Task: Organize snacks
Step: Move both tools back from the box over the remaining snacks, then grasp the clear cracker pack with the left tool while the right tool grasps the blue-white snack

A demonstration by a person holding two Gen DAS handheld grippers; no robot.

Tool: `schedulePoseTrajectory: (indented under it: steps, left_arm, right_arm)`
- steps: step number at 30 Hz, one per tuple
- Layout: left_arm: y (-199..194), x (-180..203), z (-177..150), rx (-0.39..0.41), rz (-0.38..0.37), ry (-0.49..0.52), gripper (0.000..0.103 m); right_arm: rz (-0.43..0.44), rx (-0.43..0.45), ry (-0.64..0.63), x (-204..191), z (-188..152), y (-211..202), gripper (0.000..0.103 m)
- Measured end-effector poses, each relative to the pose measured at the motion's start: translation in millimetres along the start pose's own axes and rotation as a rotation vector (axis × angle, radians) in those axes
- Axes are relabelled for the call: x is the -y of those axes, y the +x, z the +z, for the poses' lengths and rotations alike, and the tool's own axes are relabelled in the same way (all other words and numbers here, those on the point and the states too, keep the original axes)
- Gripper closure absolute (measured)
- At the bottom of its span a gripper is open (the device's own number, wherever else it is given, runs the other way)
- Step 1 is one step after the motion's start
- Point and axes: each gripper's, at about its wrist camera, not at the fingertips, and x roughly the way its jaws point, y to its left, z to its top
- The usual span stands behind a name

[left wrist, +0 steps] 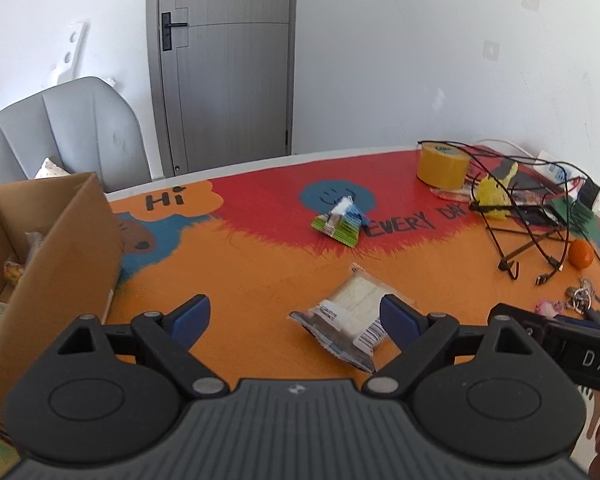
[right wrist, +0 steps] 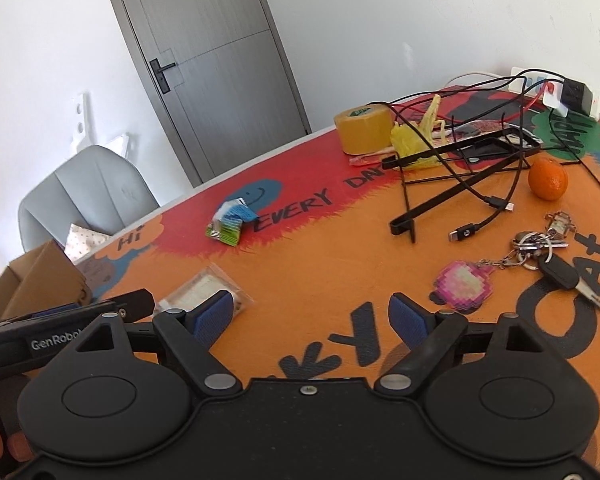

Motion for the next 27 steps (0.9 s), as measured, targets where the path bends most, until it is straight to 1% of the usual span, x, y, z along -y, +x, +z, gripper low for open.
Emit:
schedulePoseTrajectory:
  steps: [4,9,19,22,24,27]
  left_arm:
    - [10.6,8.6,-4.9,-0.023,-0.01,0.028,0.012]
    - [24.1,20.0,-7.7,-0.03,-0.009,0.075,0.012]
    - [57.3,27.5,-9.8,-0.071,-0.02,0.084,0.012]
    - [62.1,24.8,-11.8,-0.062,-0.01,0.073,0.012]
    - [63.1,20.7,-11.2,-0.058,-0.021,0.055,0.016]
    - [63.0,15.2,-9.9,-0.051,-0.03,0.042,0.026]
  right_arm:
    - [0.007,-0.015,0.014,5.5,-1.2,5.9,0.017]
    - [0.017,-0.029,0.03,10.0,-0.6,14.0,0.017]
    - [0.03,-0.042,0.011,8.5,13.4,30.7,0.017]
    - [0.034,-0.045,0.009,7.8,17.1,35.2,0.017]
    - [0.034,-0.045,-0.005,4.2,18.4,37.3,0.017]
    - [0.041,-0.049,-0.023,-2.9,20.2,41.2,0.017]
